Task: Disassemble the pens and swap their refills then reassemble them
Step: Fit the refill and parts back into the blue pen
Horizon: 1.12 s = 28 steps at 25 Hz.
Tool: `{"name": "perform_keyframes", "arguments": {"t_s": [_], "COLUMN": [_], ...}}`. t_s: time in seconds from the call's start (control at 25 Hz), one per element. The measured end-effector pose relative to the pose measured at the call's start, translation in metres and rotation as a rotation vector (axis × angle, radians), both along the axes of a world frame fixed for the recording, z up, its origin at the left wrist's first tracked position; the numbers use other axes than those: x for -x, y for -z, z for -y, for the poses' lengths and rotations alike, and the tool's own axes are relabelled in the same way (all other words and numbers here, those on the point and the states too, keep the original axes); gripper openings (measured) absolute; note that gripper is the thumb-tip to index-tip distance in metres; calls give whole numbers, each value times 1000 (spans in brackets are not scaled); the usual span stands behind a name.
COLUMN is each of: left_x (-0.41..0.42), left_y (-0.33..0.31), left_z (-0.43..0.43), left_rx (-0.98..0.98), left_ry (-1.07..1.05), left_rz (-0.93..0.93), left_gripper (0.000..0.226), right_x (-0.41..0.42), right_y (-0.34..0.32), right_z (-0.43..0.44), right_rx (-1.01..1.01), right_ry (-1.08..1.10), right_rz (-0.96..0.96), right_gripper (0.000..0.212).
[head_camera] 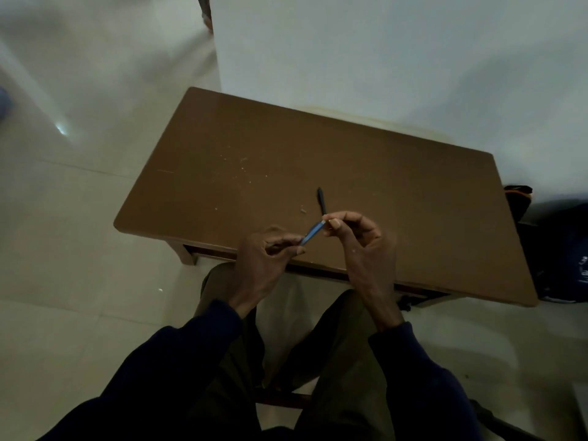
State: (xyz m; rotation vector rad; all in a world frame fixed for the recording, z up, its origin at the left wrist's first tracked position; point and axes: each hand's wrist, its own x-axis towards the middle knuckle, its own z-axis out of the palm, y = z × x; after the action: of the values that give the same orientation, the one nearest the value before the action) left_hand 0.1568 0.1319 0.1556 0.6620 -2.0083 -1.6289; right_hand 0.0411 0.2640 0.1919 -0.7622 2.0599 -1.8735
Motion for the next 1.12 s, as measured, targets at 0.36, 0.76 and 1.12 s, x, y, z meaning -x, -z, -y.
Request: {"name": "perform_keyframes", "arguments": {"t_s": [0.36, 0.76, 1.12], "left_x": [-11, -11, -11], "left_y": [-20, -31, -26], "left_z": [-10, -19, -19], "left_rx": [65, 83, 98], "left_ry": [-31, -4, 6], "left_rz": [-22, -31, -41], "left_gripper": [23, 21, 19], "right_x": [-1, 5, 5], "right_y": [-16, -31, -39], "right_z": [-8, -23, -29], "right_rx": [-13, -127, -203], "right_ry": [-83, -92, -113], "right_rz": [-116, -480, -719], "right_gripper": [10, 9, 9]}}
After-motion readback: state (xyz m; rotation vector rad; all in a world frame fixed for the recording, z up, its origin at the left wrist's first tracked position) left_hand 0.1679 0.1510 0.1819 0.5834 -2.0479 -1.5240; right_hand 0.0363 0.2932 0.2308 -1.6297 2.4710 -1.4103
